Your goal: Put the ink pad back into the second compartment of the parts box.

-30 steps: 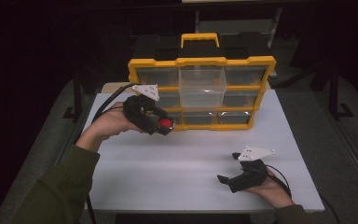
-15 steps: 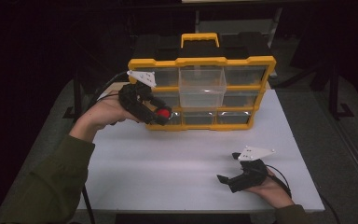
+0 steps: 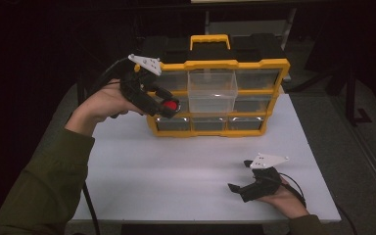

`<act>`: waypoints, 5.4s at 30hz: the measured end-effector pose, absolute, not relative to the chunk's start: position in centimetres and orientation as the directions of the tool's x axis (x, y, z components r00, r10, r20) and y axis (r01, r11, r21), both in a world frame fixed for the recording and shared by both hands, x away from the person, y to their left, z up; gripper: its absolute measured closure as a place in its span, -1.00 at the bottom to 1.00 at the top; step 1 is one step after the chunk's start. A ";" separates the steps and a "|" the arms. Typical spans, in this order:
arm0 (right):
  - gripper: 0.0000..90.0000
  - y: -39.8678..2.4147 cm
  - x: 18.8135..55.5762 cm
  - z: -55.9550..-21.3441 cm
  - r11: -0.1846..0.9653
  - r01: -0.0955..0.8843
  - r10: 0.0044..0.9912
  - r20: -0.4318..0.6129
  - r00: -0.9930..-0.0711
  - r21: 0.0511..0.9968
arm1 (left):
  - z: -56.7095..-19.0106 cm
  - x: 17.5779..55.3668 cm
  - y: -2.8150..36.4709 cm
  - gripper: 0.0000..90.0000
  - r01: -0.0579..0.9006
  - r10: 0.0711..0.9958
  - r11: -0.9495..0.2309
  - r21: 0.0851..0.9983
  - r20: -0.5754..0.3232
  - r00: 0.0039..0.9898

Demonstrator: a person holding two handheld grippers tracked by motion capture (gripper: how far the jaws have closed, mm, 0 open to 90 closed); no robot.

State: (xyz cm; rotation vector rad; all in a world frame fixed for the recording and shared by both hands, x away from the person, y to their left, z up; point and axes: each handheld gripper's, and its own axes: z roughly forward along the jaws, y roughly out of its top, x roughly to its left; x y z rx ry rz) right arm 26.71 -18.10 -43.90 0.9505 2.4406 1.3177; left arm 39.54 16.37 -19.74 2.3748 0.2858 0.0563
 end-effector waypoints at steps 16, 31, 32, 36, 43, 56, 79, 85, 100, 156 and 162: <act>-1.00 -18.1 26.7 -43.9 0.392 0.441 0.628 0.115 -0.770 0.808 | -15.7 40.5 15.4 -0.34 0.169 0.213 -0.693 0.701 -0.024 0.977; -1.00 -18.2 26.7 -43.9 0.389 0.439 0.626 0.118 -0.771 0.810 | -13.5 42.1 11.6 -0.34 0.158 0.203 -0.687 0.709 -0.021 0.979; -1.00 -18.2 26.7 -43.9 0.389 0.439 0.626 0.118 -0.771 0.810 | -13.5 42.1 11.6 -0.34 0.158 0.203 -0.687 0.709 -0.021 0.979; -1.00 -18.2 26.6 -43.8 0.389 0.438 0.625 0.117 -0.772 0.810 | -13.5 42.7 10.5 -0.34 0.157 0.201 -0.689 0.708 -0.022 0.979; -1.00 -18.2 26.6 -43.8 0.388 0.437 0.623 0.118 -0.773 0.811 | -14.2 43.2 8.6 -0.34 0.163 0.203 -0.695 0.700 -0.026 0.979; -1.00 -18.3 26.6 -43.8 0.391 0.435 0.623 0.114 -0.774 0.811 | -15.4 43.8 7.8 -0.35 0.193 0.224 -0.690 0.697 -0.048 0.973; -1.00 -18.3 26.7 -43.9 0.391 0.436 0.623 0.116 -0.774 0.811 | -16.1 41.8 13.1 -0.44 0.192 0.253 -0.633 0.750 -0.034 0.967; -1.00 -18.3 26.6 -43.9 0.388 0.438 0.625 0.118 -0.772 0.811 | -16.7 41.2 14.6 -0.48 0.197 0.265 -0.627 0.754 -0.031 0.964; -1.00 -18.3 26.6 -43.9 0.394 0.444 0.626 0.120 -0.771 0.805 | -20.5 38.6 18.0 -0.60 0.215 0.315 -0.616 0.758 -0.013 0.949; -1.00 -18.3 26.7 -44.0 0.394 0.440 0.628 0.114 -0.770 0.807 | -40.5 29.7 25.0 -1.00 0.298 0.491 -0.470 0.830 -0.035 0.871; -1.00 -18.3 26.7 -44.0 0.395 0.442 0.628 0.114 -0.770 0.806 | -42.4 28.8 26.1 -1.00 0.318 0.509 -0.436 0.842 -0.061 0.859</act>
